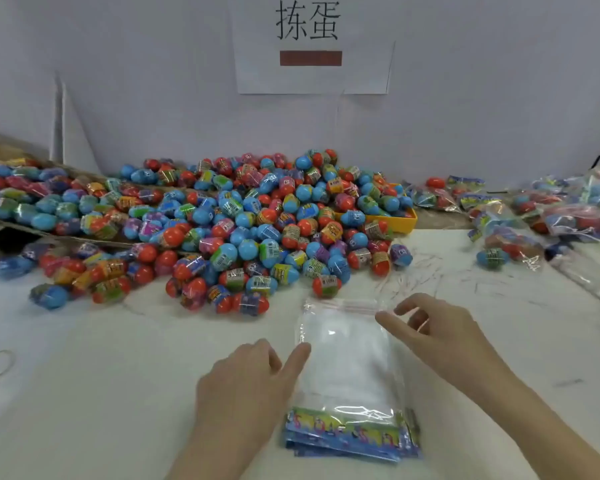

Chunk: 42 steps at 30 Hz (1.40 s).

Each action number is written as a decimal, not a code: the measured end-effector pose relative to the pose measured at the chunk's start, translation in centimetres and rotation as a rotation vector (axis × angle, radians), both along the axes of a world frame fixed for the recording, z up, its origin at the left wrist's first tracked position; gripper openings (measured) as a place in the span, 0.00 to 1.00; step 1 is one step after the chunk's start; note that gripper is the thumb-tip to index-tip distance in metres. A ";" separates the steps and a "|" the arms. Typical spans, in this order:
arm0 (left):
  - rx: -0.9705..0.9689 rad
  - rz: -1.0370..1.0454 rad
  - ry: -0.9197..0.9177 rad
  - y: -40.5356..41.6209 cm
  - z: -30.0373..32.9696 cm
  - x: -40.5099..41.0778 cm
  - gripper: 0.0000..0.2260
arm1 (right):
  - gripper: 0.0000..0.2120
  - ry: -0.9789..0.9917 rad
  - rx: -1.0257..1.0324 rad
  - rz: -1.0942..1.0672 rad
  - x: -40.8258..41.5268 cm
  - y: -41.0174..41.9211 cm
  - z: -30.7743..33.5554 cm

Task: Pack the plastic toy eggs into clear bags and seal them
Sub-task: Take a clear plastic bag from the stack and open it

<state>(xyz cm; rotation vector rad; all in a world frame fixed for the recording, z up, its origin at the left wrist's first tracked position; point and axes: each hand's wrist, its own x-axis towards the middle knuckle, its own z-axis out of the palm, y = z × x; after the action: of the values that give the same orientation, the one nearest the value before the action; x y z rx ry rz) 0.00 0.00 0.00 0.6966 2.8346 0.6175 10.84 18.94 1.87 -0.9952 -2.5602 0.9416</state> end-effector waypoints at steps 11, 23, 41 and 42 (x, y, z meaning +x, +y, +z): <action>0.042 -0.102 -0.123 2.9 -0.8 -1.6 0.13 | 0.17 -0.092 -0.157 -0.066 -2.4 0.9 -1.0; 0.207 -0.013 -0.235 2.9 -0.5 -2.1 0.14 | 0.08 0.074 -0.278 0.049 -2.7 1.1 1.1; 0.852 -0.131 -0.437 4.0 2.4 -2.6 0.15 | 0.10 0.387 -0.629 0.151 -3.3 0.9 6.3; 0.917 -0.202 -0.602 4.0 3.6 -2.6 0.15 | 0.11 0.412 -0.641 0.178 -3.5 0.8 6.8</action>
<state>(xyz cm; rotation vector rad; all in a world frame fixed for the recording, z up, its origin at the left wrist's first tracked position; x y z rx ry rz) -2.57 3.96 3.57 0.7163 1.8154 1.7540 7.35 19.71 8.62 -0.6060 -2.0514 1.8656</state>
